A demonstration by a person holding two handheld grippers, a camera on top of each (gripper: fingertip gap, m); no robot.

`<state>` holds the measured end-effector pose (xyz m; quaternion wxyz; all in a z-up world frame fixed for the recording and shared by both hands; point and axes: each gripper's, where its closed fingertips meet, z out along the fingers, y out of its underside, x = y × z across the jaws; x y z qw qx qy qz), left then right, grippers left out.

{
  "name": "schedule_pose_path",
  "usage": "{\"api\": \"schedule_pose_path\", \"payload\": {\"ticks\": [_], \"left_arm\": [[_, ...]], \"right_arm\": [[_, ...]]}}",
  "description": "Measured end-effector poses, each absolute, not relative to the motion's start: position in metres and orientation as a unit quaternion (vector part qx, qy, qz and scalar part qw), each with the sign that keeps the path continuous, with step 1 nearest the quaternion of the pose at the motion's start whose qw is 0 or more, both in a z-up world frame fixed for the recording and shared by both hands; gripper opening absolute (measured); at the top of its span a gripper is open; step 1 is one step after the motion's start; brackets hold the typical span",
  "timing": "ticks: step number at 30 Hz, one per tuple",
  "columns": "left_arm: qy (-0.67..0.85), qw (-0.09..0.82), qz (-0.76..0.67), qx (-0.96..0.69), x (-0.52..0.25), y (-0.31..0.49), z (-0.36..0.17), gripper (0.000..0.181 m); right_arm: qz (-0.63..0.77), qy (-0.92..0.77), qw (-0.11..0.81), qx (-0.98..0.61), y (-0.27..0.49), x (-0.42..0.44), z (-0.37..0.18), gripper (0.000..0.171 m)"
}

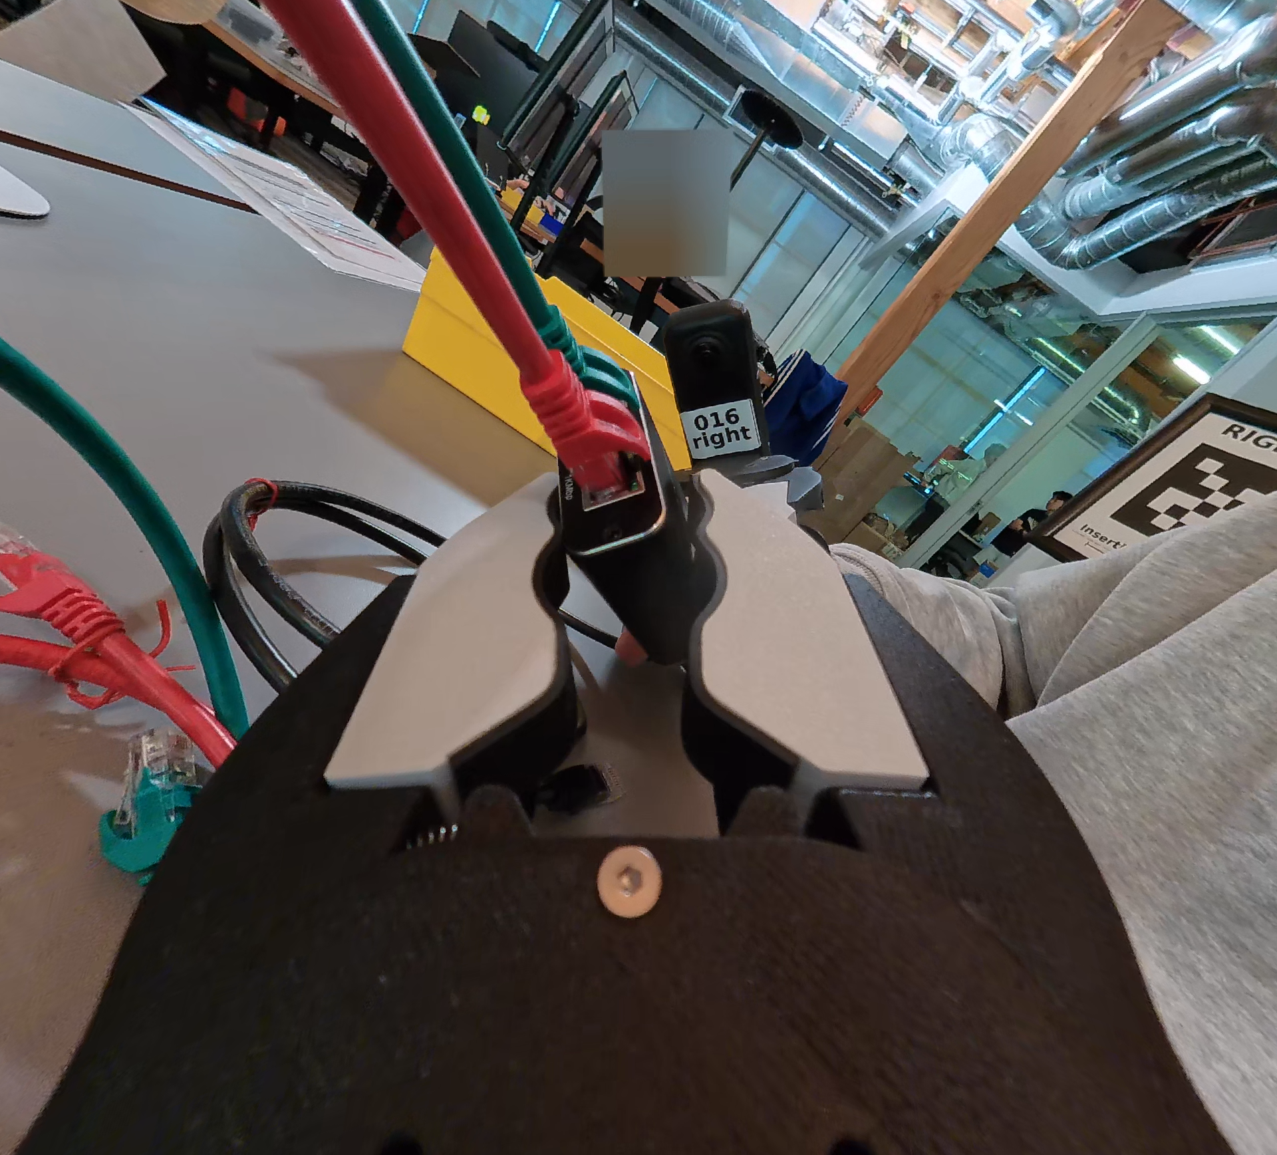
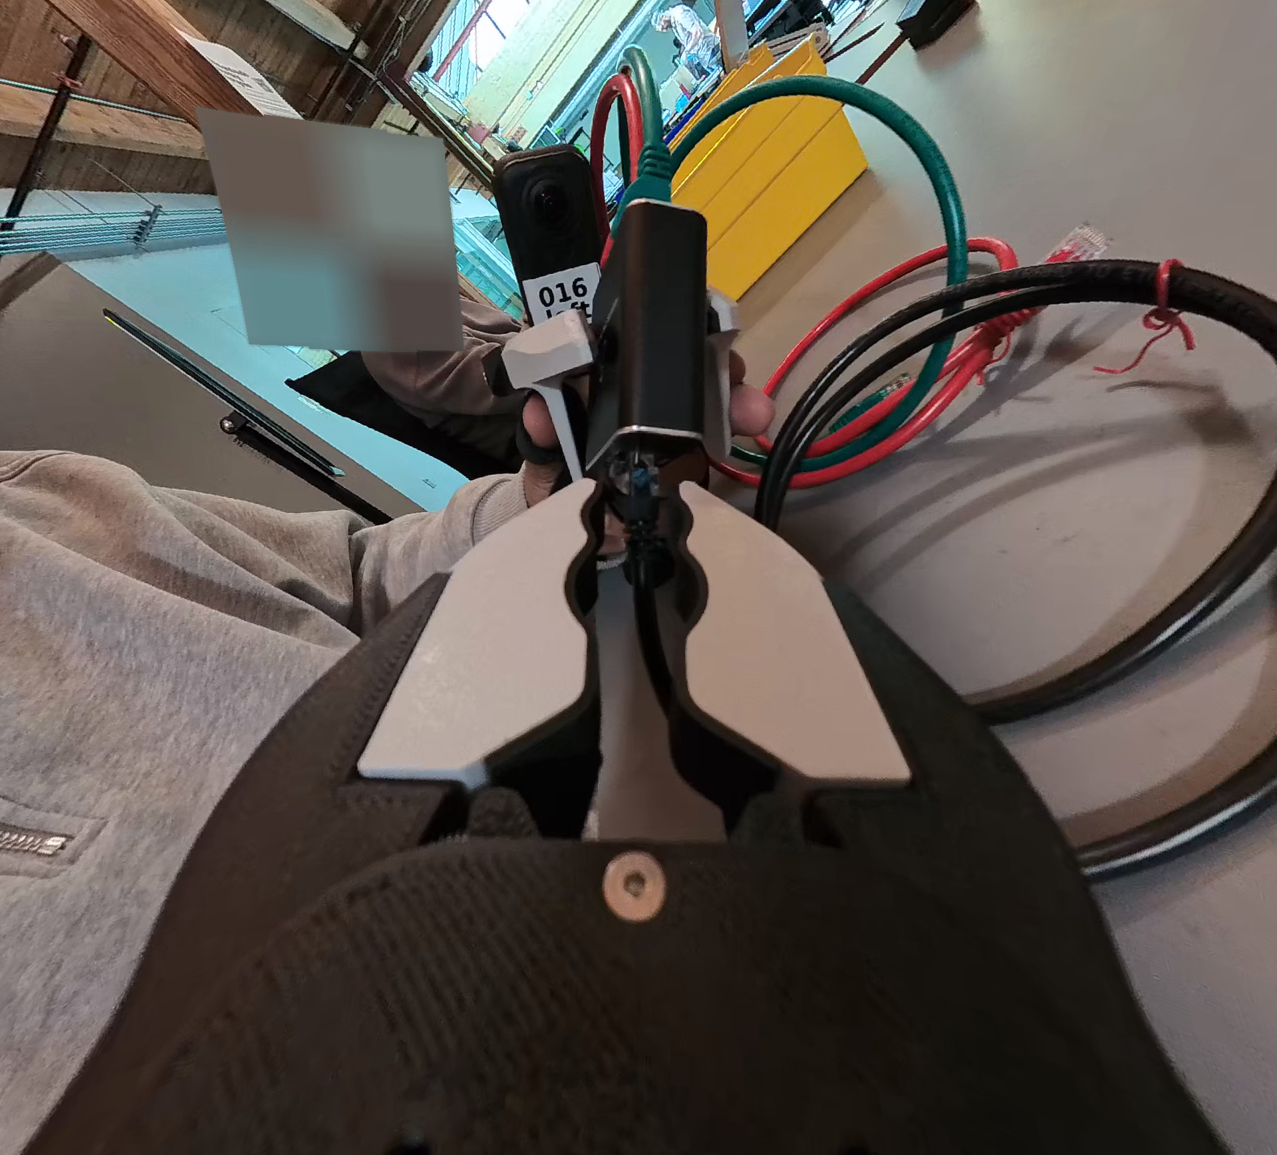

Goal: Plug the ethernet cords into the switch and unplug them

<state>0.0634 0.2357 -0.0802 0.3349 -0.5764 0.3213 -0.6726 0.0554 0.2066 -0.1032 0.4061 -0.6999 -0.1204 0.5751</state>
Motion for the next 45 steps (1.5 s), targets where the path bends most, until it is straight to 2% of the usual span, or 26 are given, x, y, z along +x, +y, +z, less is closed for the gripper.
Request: {"api": "schedule_pose_path", "payload": {"ticks": [15,19,23,28,33,45], "left_arm": [[0.317,0.332,-0.678,-0.574,0.0631,0.2359,-0.0792,0.031],[0.33,0.332,-0.669,-0.577,0.0658,0.233,-0.0828,0.031],[0.343,0.336,-0.663,-0.574,0.0682,0.228,-0.0829,0.031],[0.338,0.332,-0.667,-0.575,0.0667,0.2307,-0.0827,0.031],[0.319,0.33,-0.675,-0.577,0.0627,0.2375,-0.0809,0.031],[0.327,0.33,-0.673,-0.576,0.0644,0.2338,-0.0811,0.031]], "right_arm": [[0.585,-0.116,0.402,-0.695,0.2059,0.055,-0.1011,0.019],[0.597,-0.119,0.391,-0.69,0.2026,0.0501,-0.1002,0.027],[0.568,-0.139,0.403,-0.704,0.2023,0.0485,-0.104,0.021],[0.575,-0.137,0.4,-0.7,0.202,0.0485,-0.1025,0.024],[0.577,-0.12,0.407,-0.698,0.2058,0.0542,-0.1012,0.018],[0.582,-0.116,0.401,-0.697,0.2055,0.0541,-0.1018,0.016]]}}
